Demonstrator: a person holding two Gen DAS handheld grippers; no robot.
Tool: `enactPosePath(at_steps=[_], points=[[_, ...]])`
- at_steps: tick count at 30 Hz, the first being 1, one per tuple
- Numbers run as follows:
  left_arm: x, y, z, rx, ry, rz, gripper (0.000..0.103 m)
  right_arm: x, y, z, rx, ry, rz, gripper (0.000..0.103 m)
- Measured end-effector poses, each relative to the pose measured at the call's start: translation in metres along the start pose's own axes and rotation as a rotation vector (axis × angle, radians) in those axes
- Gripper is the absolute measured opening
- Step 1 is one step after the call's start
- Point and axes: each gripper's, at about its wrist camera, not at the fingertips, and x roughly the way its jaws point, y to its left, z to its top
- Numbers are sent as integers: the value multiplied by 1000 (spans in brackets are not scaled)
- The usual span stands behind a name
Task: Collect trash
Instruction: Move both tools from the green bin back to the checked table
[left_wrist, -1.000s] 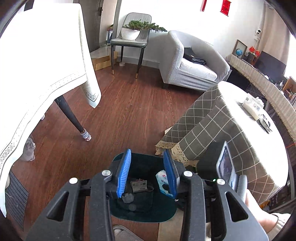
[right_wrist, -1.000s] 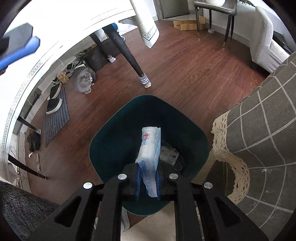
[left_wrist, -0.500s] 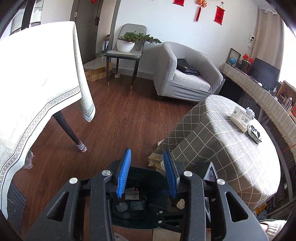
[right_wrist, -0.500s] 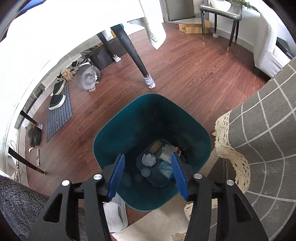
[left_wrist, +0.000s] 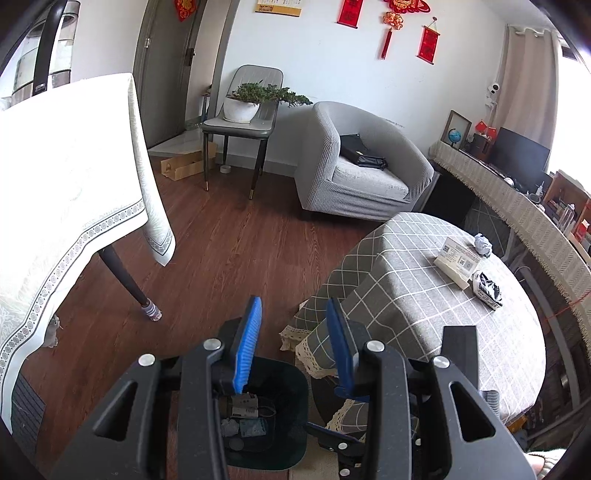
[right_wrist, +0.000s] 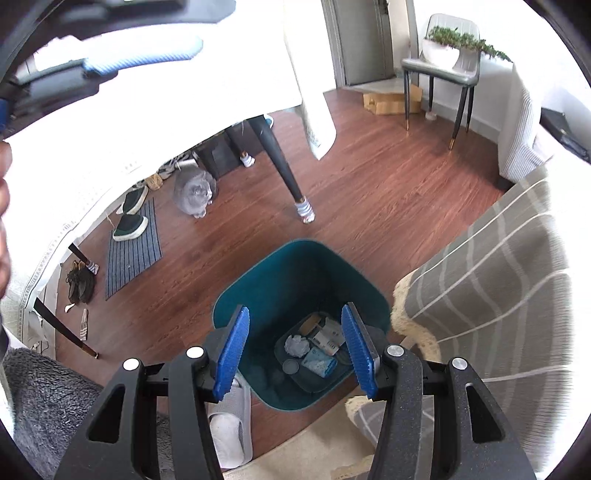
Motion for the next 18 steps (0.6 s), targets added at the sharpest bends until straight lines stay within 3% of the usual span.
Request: enactPosePath(at_steps=[7,15,18], points=[[3,-28,8,5,-26,-64,39,-53,-7,6,-8,-106,-29,53],[16,-63,9,70,-20,-69,41,-97,-36,-1,29,-168,-72,53],[22,-74,8,90,-11,-79,49,-113,-52,-5,58,-192,-93,53]])
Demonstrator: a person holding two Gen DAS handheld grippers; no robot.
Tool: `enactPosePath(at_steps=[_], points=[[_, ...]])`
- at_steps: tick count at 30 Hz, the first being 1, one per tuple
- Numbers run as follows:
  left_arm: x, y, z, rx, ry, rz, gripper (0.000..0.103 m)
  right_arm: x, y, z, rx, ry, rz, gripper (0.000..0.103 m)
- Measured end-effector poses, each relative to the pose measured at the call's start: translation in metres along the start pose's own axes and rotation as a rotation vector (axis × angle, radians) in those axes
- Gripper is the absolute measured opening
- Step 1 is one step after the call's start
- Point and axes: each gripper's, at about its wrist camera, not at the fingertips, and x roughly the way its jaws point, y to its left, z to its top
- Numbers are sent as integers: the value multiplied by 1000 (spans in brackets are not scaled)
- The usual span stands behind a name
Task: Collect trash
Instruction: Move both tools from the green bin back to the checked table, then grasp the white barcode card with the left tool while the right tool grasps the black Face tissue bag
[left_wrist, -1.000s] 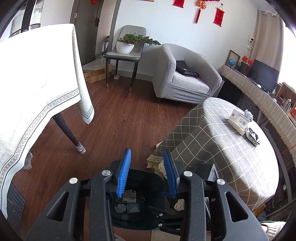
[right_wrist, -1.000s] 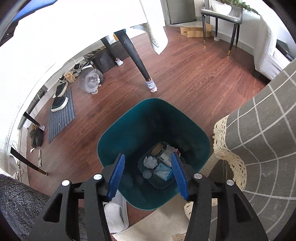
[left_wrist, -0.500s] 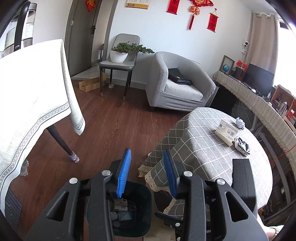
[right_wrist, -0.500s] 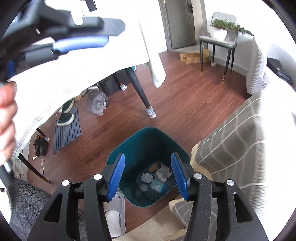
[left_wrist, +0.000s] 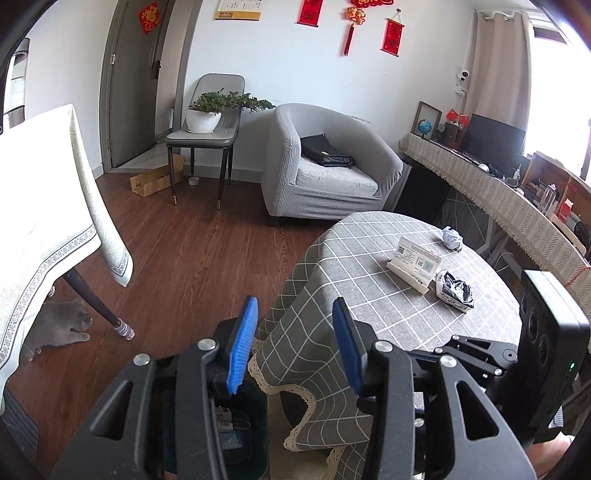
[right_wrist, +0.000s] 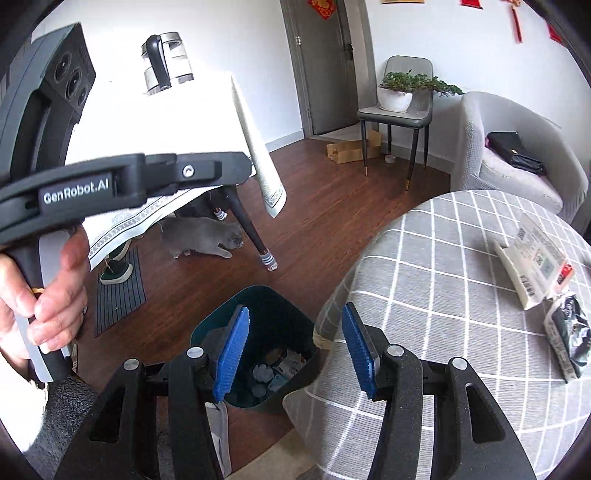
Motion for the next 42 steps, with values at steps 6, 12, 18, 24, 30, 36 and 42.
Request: enactPosePath(at_steps=[6,12,18,24,30,36,42], points=[[17,-25,1,52,12,-21,52,-23,-32,-2,41,-39,-50,53],[36,-52,6,105,17,-56,61,-41,-63,-7,65,-60,-106,53],[56,-69,13,144,19,-87,70,-61,-103,-14,97,-75,-149,53],[83,-87,18,214,42,-142,75,-77,-141,-18,121,-85,-204,54],[108,-108,16,333,72,-219,86,-86,-175,-27,105,-72,-244,70],[139,-125,19,408,113,-283,89,-78,-193,-29,60,-17,-253,75],[162,-133,24,484,180,-301,92,-60,-204,-27,16,62,-220,77]])
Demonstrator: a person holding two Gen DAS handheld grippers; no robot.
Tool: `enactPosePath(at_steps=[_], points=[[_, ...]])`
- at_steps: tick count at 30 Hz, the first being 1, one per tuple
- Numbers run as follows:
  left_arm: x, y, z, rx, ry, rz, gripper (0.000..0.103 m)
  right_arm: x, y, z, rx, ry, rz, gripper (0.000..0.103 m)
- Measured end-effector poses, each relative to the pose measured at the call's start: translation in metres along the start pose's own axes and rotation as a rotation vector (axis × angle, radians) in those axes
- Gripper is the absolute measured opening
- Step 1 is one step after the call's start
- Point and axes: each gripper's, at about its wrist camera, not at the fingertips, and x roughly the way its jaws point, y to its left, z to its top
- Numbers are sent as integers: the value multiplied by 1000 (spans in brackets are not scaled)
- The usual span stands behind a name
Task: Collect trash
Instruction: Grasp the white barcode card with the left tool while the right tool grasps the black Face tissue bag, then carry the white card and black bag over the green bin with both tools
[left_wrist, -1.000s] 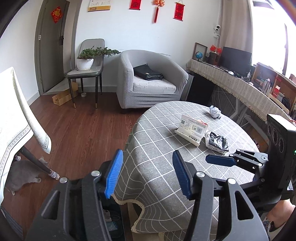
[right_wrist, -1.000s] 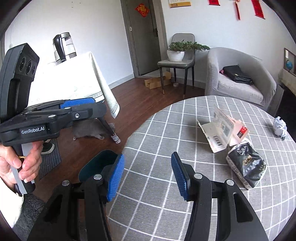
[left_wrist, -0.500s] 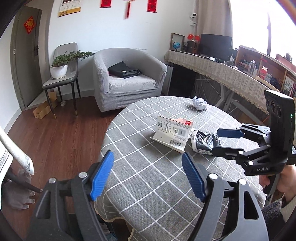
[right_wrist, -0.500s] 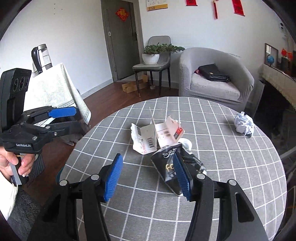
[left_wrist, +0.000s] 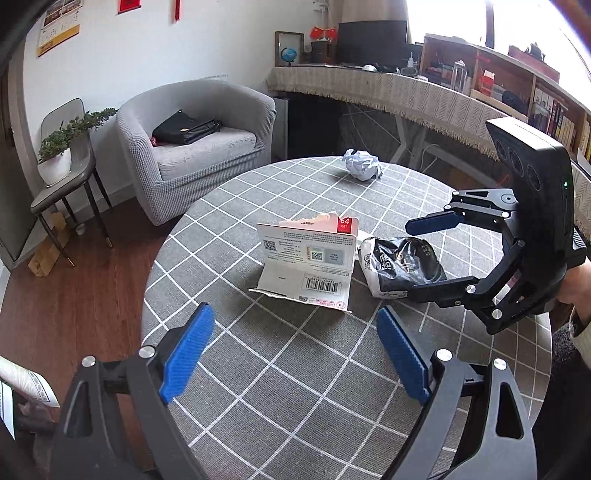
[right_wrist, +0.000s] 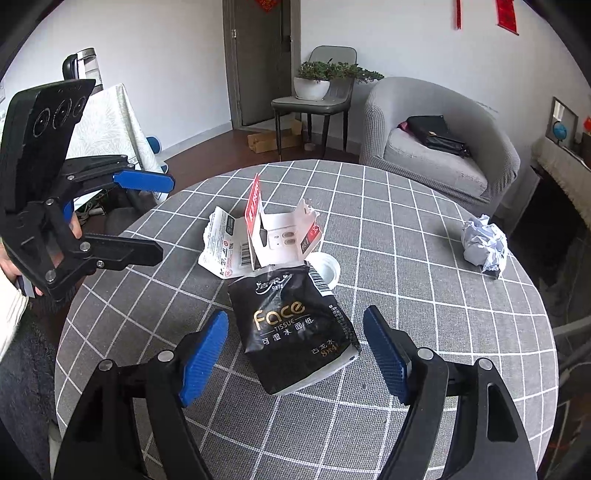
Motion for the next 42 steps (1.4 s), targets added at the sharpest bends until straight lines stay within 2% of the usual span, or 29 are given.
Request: enactPosePath(at_steps=[5,9,11,12,14,17,22,27,36,38,40,42], points=[[14,10,13,6,27,-40,93,12,0,12,-27,42,49,77],[25,10,16,38,51,-68,93,20,6,11,-70,77,55,76],[31,12,16,38,69,-68,93,23,6,10,-76,90,63,65],[33,13,16,38,70,-69,93,22,5,10,-74,88,68,61],[35,14,17,30,71,-80,94,19,2,8,-71,81,55,59],[41,13,18,40,85,-61,94,11,-5,5,-35,54,82,57],[51,11,29,32,93,-85,94,-9,-25,0,41,2,101,57],[64,8,34,31,123,-104,94,-16,-39,-12,81,2,101,57],[75,4,40,19,131,-136,94,-27,-53,-22,105,-2,109,57],[79,1,39,27,143,-140,93,-27,-55,-24,104,2,109,57],[80,-3,40,46,138,-117,79,-26,-56,-24,105,6,102,57],[80,-1,42,11,136,-134,79,-27,-56,-22,111,5,99,57]])
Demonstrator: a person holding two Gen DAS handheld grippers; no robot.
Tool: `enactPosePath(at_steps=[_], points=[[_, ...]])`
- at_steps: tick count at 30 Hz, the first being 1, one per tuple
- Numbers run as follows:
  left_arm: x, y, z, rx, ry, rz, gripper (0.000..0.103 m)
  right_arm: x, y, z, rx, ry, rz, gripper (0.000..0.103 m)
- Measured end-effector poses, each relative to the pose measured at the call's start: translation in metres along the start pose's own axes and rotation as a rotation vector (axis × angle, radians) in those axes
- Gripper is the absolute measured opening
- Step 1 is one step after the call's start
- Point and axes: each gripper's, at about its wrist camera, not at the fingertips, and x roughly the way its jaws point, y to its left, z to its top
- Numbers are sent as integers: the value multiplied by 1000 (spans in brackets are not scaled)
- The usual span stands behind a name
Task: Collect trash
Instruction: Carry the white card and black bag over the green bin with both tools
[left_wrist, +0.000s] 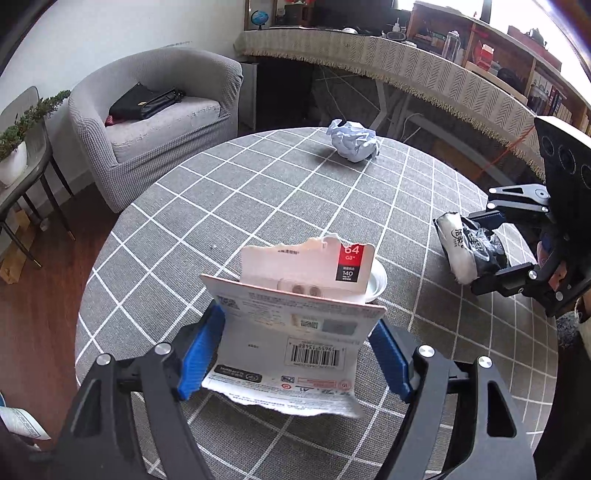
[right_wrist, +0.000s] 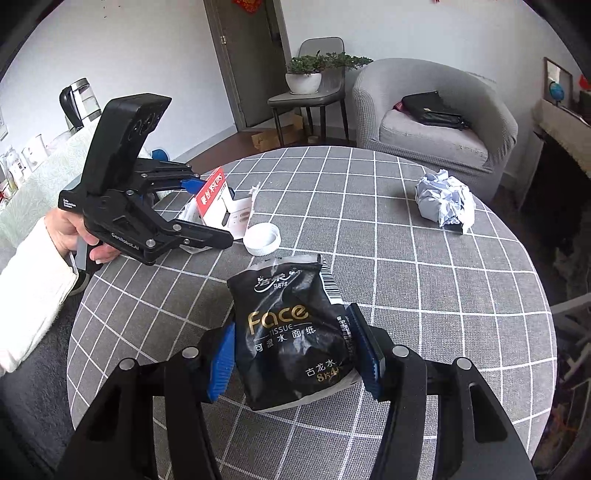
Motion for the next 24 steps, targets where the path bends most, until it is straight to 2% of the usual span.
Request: enactPosePath(at_steps=[7,15,24], points=[[-11,-5,-4,-20,-19,-1,79,-3,10,6,-7,-21,-4,57],[-28,-13,-19,-36,-34,36,79,0,22,11,-4,-26,-13,57],[-55,-25,-41,-118,-60,142,79,3,43,7,19,-33,-25,57]])
